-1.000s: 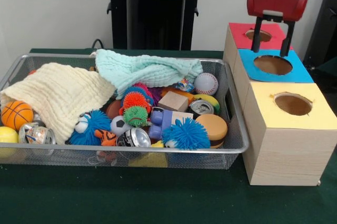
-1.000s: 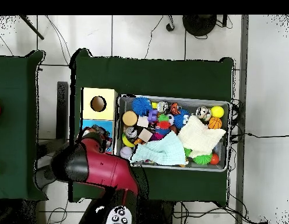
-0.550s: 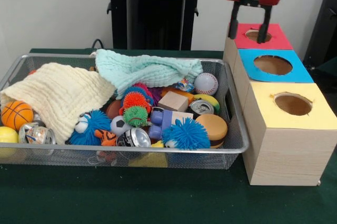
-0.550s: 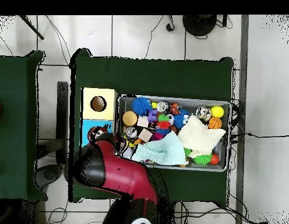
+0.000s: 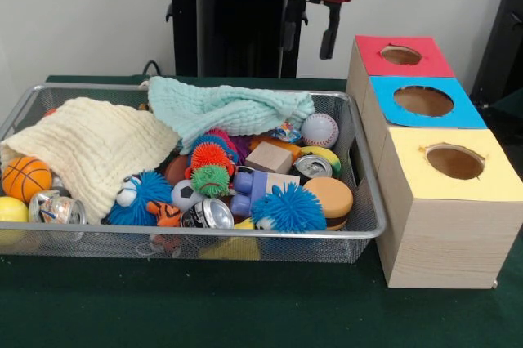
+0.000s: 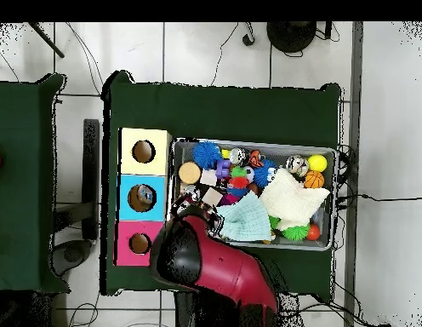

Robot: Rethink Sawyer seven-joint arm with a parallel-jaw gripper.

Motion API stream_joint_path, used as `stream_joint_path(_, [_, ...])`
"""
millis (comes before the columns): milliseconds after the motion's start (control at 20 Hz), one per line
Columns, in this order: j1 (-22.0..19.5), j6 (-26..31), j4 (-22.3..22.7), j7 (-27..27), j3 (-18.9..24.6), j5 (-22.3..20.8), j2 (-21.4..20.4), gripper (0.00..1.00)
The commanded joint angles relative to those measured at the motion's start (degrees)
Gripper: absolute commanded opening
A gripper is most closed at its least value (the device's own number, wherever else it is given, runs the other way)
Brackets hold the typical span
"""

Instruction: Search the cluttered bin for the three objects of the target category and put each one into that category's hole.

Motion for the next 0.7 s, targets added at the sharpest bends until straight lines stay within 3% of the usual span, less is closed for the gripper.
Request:
stream_joint_path(50, [-5.95,-4.04,6.66,0.72,9.76,-8.14,-1.30,1.00])
stream_joint_path(350, [-8.84,-6.79,6.94,2.03,11.18,-13.09,0.01,1.00])
stream_joint_path(700, [-11.58,-6.22,4.61,2.29,12.74,-16.40,0.87,1.00])
